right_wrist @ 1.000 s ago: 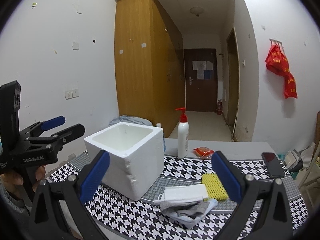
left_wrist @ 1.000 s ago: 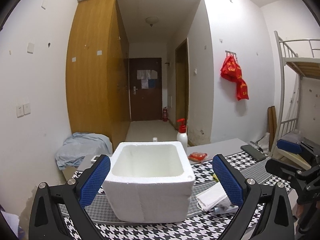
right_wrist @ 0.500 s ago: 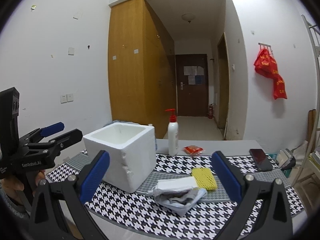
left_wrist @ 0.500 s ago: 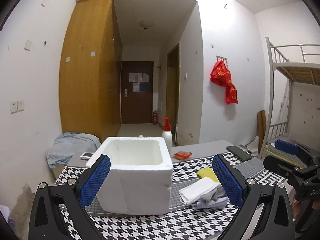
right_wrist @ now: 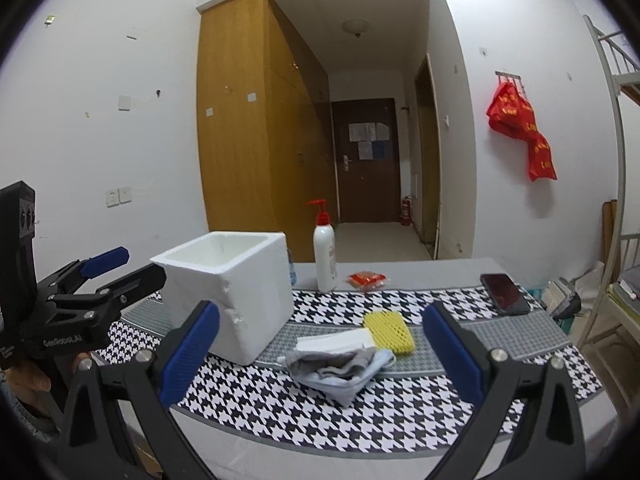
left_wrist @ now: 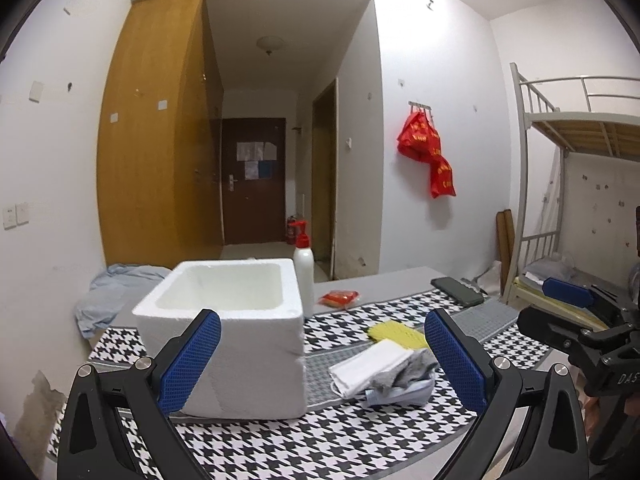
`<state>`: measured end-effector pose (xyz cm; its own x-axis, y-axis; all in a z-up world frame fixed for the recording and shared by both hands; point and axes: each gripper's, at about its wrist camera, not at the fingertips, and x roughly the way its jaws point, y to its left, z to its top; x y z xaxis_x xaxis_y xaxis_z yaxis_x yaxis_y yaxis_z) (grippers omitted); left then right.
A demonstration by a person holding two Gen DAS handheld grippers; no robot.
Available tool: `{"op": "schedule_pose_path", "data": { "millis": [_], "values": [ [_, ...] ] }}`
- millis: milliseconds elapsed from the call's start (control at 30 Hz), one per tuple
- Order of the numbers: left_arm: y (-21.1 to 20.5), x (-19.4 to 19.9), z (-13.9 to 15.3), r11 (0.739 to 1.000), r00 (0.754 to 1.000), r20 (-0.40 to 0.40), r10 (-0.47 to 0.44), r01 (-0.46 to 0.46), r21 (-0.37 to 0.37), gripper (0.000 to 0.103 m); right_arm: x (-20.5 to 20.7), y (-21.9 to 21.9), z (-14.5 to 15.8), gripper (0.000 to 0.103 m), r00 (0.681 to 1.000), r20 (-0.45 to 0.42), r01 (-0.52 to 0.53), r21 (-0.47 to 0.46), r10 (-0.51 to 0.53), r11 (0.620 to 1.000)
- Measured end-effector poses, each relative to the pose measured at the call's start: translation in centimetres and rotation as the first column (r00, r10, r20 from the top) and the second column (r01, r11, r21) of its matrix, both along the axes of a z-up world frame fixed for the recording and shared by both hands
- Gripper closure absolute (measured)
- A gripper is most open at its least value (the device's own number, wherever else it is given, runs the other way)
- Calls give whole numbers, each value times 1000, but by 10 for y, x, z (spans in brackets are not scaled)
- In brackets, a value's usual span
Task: Organize soft objects
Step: 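Withdraw both tools from the box back toward the clothes pile, then grasp the grey sock with the left tool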
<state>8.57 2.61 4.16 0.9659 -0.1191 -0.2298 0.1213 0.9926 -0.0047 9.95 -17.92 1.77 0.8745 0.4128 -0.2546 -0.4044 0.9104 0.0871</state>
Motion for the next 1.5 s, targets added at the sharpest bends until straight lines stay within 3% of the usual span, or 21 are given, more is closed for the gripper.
{"op": "schedule_pose_path", "data": {
  "millis": [767, 1300, 1500],
  "values": [
    [-43, 40, -33, 993, 988, -101, -114, 118, 31, 1, 21, -47, -30, 0, 984, -104, 149, 8, -148, 989],
    [-63, 73, -67, 975, 964, -186, -191, 207, 75, 1, 47, -61, -59, 0, 969, -193, 161, 9, -157, 987],
    [-74, 88, -73, 961, 946, -220, -238, 262, 84, 10, 61, -58, -68, 0, 963, -226, 152, 0, -148, 988]
  ]
}}
